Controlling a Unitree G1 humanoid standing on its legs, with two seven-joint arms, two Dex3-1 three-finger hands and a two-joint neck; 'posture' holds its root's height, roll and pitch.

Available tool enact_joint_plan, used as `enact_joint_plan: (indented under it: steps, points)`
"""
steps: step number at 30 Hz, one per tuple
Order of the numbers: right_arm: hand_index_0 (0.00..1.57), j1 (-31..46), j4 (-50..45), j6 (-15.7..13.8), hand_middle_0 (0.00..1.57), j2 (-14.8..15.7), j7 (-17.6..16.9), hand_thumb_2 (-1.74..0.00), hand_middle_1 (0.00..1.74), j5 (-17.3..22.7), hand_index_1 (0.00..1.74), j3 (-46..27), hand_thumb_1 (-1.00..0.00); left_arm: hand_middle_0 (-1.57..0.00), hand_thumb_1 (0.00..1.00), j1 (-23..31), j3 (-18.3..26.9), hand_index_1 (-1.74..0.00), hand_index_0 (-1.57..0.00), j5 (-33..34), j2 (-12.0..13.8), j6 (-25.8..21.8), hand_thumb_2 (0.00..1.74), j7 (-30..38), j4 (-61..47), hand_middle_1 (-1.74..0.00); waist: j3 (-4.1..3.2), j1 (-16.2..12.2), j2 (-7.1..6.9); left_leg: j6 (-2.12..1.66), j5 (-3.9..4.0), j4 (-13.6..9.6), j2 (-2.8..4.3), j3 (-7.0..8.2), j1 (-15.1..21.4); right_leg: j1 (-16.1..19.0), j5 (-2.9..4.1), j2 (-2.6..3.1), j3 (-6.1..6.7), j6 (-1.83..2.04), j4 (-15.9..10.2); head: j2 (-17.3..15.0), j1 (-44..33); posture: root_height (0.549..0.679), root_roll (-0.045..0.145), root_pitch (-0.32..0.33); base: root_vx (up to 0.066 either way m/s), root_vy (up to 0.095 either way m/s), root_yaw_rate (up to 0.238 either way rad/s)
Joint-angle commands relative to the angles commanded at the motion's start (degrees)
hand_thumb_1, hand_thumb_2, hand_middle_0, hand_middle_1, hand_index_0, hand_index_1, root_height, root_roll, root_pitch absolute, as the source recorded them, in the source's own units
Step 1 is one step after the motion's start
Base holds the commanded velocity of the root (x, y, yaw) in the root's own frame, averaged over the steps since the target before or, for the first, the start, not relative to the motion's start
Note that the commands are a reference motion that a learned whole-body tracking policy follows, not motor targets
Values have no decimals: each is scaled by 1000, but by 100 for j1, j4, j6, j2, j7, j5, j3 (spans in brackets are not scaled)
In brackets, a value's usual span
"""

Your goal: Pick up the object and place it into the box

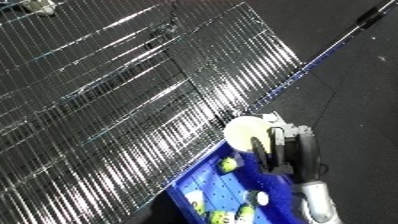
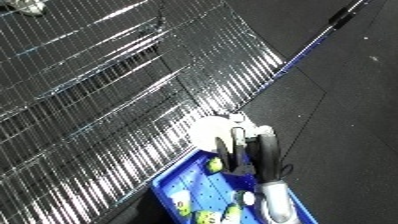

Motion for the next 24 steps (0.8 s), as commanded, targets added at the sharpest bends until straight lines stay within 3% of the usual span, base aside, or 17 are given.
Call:
enact_joint_plan:
  steps: [6,11,13,18,20,21,24]
  points:
    - [1570,503,136,-154,1570,-45,8,-1740,1740,147,1740,-348,-1000,-1570,1000,159,138,-1740,-1570,-90,-28,-137,1740,-16,-22,-1740,32,-227,17,7,-17,-65,57,115,118,13,-10,25,73,-12,-19,-11,409,635,69,49,-12,89,-193]
    - [1570,823,581,-517,1570,-8,90,-1740,1740,439,1740,-571,-1000,-1570,1000,232,191,-1740,-1570,-147,-60,-321,1740,81,22,-1740,61,-419,33,27,-31,-127,94,221,188,-9,6,78,128,-17,-72,-123,779,636,69,54,-4,86,-187]
    - [1570,871,868,-706,1570,13,171,-1740,1740,713,1740,-635,-1000,-1570,1000,221,170,-1740,-1570,-129,-74,-414,1740,162,65,-1740,89,-477,49,34,-37,-149,89,251,201,-20,26,102,148,-20,-112,-137,987,636,69,57,-22,58,-116]
    - [1570,730,1216,-708,1570,-30,201,-1740,1740,993,1740,-602,-1000,-1570,1000,94,75,-1740,-1570,-108,-69,-480,1740,365,98,-1740,127,-507,114,34,-23,-220,44,270,220,-46,61,132,173,-22,-165,-293,1347,636,69,61,-28,46,-58]
    - [1492,693,1282,-697,1492,-41,219,-1653,1653,1052,1653,-589,-950,-1570,1000,69,57,-1740,-1570,-108,-72,-488,1740,399,103,-1740,134,-509,132,33,-18,-233,31,273,224,-48,69,133,177,-23,-176,-359,1403,636,69,61,-23,44,-48]
    - [1334,624,1406,-675,1334,-61,287,-1479,1479,1167,1479,-562,-850,-1570,1000,35,29,-1740,-1570,-114,-83,-502,1740,428,116,-1740,145,-506,170,29,-8,-264,4,275,243,-38,87,124,189,-24,-209,-402,1489,637,71,62,-14,43,-50]
    - [1099,534,1550,-629,1099,-96,391,-1218,1218,1286,1218,-509,-700,-1570,1000,-5,-21,-1740,-1570,-143,-95,-522,1740,432,143,-1740,156,-497,222,23,6,-300,-27,280,271,-18,115,99,204,-26,-263,-422,1537,638,73,61,-10,36,-38]
